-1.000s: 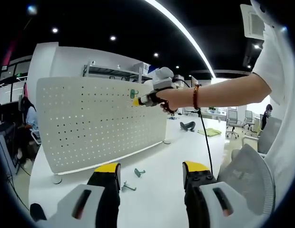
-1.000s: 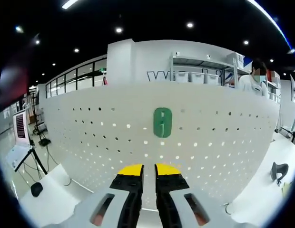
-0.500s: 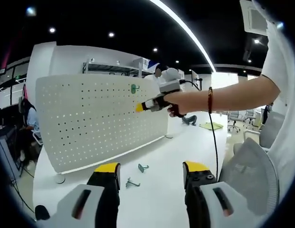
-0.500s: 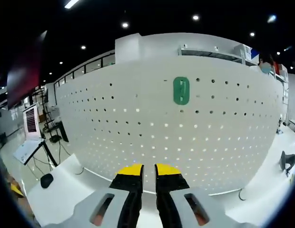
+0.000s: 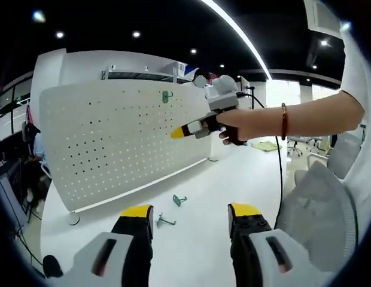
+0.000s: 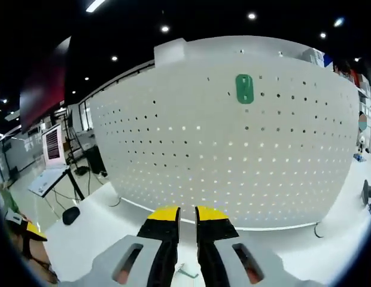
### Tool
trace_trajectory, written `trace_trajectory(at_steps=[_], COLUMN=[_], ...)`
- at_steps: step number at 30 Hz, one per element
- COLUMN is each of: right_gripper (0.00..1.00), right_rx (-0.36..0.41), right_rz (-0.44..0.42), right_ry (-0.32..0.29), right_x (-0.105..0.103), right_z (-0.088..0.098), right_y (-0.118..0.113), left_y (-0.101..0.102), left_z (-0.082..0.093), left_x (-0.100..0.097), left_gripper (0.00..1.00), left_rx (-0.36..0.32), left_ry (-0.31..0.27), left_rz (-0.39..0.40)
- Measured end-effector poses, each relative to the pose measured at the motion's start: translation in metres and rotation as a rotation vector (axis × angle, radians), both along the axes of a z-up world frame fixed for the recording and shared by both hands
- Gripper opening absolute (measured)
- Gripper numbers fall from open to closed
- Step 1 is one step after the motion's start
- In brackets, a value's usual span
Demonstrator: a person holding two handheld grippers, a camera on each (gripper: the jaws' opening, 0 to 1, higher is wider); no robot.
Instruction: Insert the hook assembly into the mounting plate slot until the hook locks in place.
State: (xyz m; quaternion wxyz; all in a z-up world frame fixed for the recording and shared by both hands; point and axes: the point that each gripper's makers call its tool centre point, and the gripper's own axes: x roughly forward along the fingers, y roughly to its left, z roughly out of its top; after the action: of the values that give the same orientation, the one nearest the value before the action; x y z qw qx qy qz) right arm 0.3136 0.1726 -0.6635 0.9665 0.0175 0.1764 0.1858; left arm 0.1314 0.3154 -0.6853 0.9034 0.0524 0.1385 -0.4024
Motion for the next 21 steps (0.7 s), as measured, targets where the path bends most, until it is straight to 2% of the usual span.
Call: trace_trajectory(at_steps=[3,10,19,21], right_gripper=[0.09,0.09,0.11,0.11], right_rx=[0.039,0.067,0.107,0.116], right_rz=[0.01,0.007,0.046,0.062], right_ry=[0.016,0.023,0.034,0.042], right_x=[-0.005,-0.016,-0.044,-0.052], right_z=[-0.007,-0.013,-0.026,-0.028], right_y=[0.0,-0.002,0.01,0.014], left_y=[-0.003,-0.01,-0.015,-0.019], left_z=[-0.006,-0.016,-0.027,-0.029], left_x=[0.001,0.006,0.006,0.001], left_gripper=[0.51,0.51,0.5,0.51], left_rx=[0.006,0.003,0.04,0.049], left_ry=[0.011,0.046,0.065,0.074], left_rz=[-0.006,-0.012,-0.003,-0.022])
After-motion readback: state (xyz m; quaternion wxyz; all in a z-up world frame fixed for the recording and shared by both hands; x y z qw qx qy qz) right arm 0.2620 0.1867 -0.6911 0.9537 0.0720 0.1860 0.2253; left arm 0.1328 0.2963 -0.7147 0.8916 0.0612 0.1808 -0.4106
